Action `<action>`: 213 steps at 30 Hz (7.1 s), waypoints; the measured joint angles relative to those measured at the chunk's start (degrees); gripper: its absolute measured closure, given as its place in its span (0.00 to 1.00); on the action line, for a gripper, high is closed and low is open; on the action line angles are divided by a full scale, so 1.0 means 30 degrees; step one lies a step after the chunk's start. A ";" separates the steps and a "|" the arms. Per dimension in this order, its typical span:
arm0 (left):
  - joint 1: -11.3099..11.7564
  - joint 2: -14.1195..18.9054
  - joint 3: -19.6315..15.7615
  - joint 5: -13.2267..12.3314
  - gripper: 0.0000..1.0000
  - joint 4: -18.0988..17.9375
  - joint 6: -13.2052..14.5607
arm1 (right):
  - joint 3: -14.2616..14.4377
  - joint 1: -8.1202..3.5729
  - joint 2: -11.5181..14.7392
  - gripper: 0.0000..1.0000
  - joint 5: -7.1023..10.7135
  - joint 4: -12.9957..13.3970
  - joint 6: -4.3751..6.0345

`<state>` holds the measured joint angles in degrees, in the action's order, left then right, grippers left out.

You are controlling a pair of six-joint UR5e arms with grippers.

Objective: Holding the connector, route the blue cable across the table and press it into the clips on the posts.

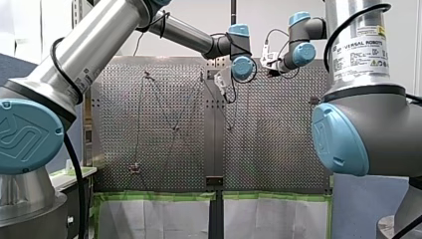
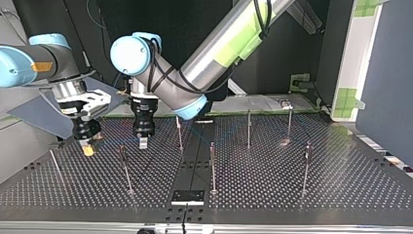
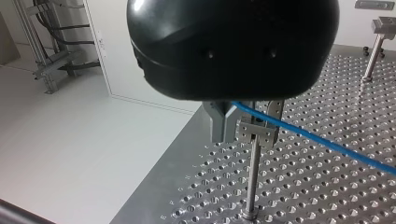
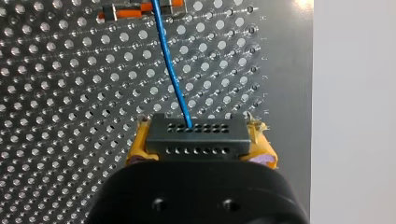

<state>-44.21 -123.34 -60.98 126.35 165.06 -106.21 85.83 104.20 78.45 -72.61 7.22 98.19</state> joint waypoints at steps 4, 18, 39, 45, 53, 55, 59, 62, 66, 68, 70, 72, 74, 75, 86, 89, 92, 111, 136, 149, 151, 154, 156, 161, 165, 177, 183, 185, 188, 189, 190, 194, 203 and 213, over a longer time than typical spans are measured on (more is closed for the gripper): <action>0.0000 0.0000 0.0000 0.0000 1.00 0.0000 0.0000 | -0.0001 0.0000 0.0001 1.00 0.0000 -0.0002 0.0000; 0.0002 0.0000 0.0000 0.0002 1.00 -0.0002 -0.0001 | 0.0000 0.0000 0.0000 1.00 0.0000 0.0000 -0.0001; 0.0108 0.0030 0.0030 0.0010 1.00 -0.0059 -0.0030 | 0.0285 0.0029 -0.0794 1.00 0.0078 -0.0162 -0.0089; 0.0031 -0.0029 0.0102 0.0072 0.00 -0.0001 -0.0019 | 0.0274 0.0014 -0.0782 1.00 0.0075 -0.0142 -0.0089; -0.0785 -0.1147 0.1216 0.0709 0.00 0.1119 -0.0001 | 0.0273 0.0018 -0.0776 1.00 0.0082 -0.0142 -0.0089; -0.0837 -0.1458 0.1517 0.0739 0.00 0.1436 0.0000 | 0.0273 0.0018 -0.0781 1.00 0.0082 -0.0141 -0.0088; -0.0872 -0.2204 0.1992 0.0758 0.00 0.2174 0.0000 | 0.0272 0.0017 -0.0777 1.00 0.0082 -0.0141 -0.0088; -0.0874 -0.2728 0.2082 0.0761 0.00 0.2702 0.0000 | 0.0272 0.0017 -0.0776 1.00 0.0081 -0.0141 -0.0088; -0.0878 -0.3380 0.2102 0.0762 0.00 0.3370 0.0000 | 0.0272 0.0017 -0.0777 1.00 0.0081 -0.0142 -0.0088; -0.0879 -0.3590 0.2104 0.0762 0.00 0.3739 0.0000 | 0.0273 0.0018 -0.0778 1.00 0.0082 -0.0141 -0.0087; -0.0873 -0.3680 0.2099 0.0768 0.00 0.4048 -0.0005 | 0.0272 0.0018 -0.0777 1.00 0.0082 -0.0141 -0.0089; -0.0765 -0.3672 0.1991 0.0883 0.00 0.4420 -0.0119 | 0.0272 0.0017 -0.0778 1.00 0.0081 -0.0142 -0.0087; -0.0534 -0.3508 0.1762 0.1110 0.00 0.4666 -0.0349 | 0.0271 0.0018 -0.0777 1.00 0.0081 -0.0142 -0.0088; -0.0403 -0.3401 0.1631 0.1240 0.00 0.4689 -0.0478 | 0.0273 0.0018 -0.0777 1.00 0.0082 -0.0141 -0.0088; 0.1271 -0.1630 -0.0176 0.0473 0.00 0.3233 -0.2139 | 0.0273 0.0018 -0.0777 1.00 0.0082 -0.0141 -0.0087; 0.1481 -0.1132 -0.0671 -0.0017 0.00 0.2738 -0.2563 | 0.0272 0.0018 -0.0778 1.00 0.0081 -0.0142 -0.0088; 0.1651 -0.0591 -0.1209 -0.0554 0.00 0.2367 -0.2935 | 0.0272 0.0018 -0.0778 1.00 0.0081 -0.0142 -0.0087; 0.1403 0.0906 -0.4374 -0.3715 0.00 0.2738 -0.1737 | 0.0272 0.0017 -0.0778 1.00 0.0082 -0.0142 -0.0087; 0.1353 0.0926 -0.4492 -0.5546 0.00 0.0721 -0.3609 | 0.0272 0.0018 -0.0778 1.00 0.0082 -0.0142 -0.0088; 0.1720 0.0792 -0.3709 -0.7119 0.00 -0.0868 -0.5241 | 0.0272 0.0018 -0.0778 1.00 0.0082 -0.0140 -0.0086; 0.1703 0.0636 -0.3438 -0.7405 0.00 -0.0867 -0.5527 | 0.0273 0.0018 -0.0777 1.00 0.0082 -0.0141 -0.0087; 0.1720 0.0256 -0.2982 -0.7827 0.00 -0.0621 -0.5989 | 0.0272 0.0018 -0.0777 1.00 0.0082 -0.0141 -0.0088; 0.1832 -0.0094 -0.2621 -0.7902 0.00 -0.0329 -0.6265 | 0.0272 0.0018 -0.0778 1.00 0.0082 -0.0141 -0.0088; 0.2172 -0.0928 -0.1765 -0.7547 0.00 -0.0122 -0.6271 | 0.0272 0.0017 -0.0778 1.00 0.0082 -0.0142 -0.0088; 0.2260 -0.1287 -0.1120 -0.7016 0.49 -0.0140 -0.5855 | 0.0272 0.0018 -0.0777 1.00 0.0083 -0.0141 -0.0088; 0.2256 -0.1350 0.0800 -0.6225 1.00 -0.0180 -0.4233 | 0.0272 0.0021 -0.0777 1.00 0.0088 -0.0140 -0.0087; 0.2226 -0.1371 0.1087 -0.5784 1.00 -0.0230 -0.4015 | 0.0268 0.0029 -0.0775 1.00 0.0090 -0.0137 -0.0087; 0.2257 -0.1412 0.1093 -0.5566 1.00 -0.0238 -0.3835 | 0.0266 0.0035 -0.0773 1.00 0.0089 -0.0136 -0.0087; 0.2341 -0.1677 0.1170 -0.5560 1.00 -0.0154 -0.3494 | 0.0267 0.0030 -0.0773 1.00 0.0080 -0.0142 -0.0087; 0.2378 -0.1806 0.1249 -0.5652 1.00 -0.0083 -0.3379 | 0.0269 0.0023 -0.0775 1.00 0.0077 -0.0143 -0.0087; 0.2432 -0.1932 0.1341 -0.5765 1.00 -0.0003 -0.3276 | 0.0271 0.0019 -0.0776 1.00 0.0078 -0.0141 -0.0087; 0.2281 -0.1661 0.1130 -0.5514 1.00 -0.0162 -0.3496 | 0.0274 -0.0002 -0.0781 1.00 0.0078 -0.0146 -0.0088; 0.2288 -0.1672 0.1127 -0.5512 1.00 -0.0163 -0.3499 | 0.0271 0.0016 -0.0778 1.00 0.0080 -0.0142 -0.0087; 0.2289 -0.1672 0.1128 -0.5512 0.81 -0.0164 -0.3499 | 0.0272 0.0017 -0.0778 1.00 0.0082 -0.0141 -0.0087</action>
<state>-37.35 -128.36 -57.60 109.81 164.57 -116.71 86.65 104.25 76.12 -72.36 6.80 97.93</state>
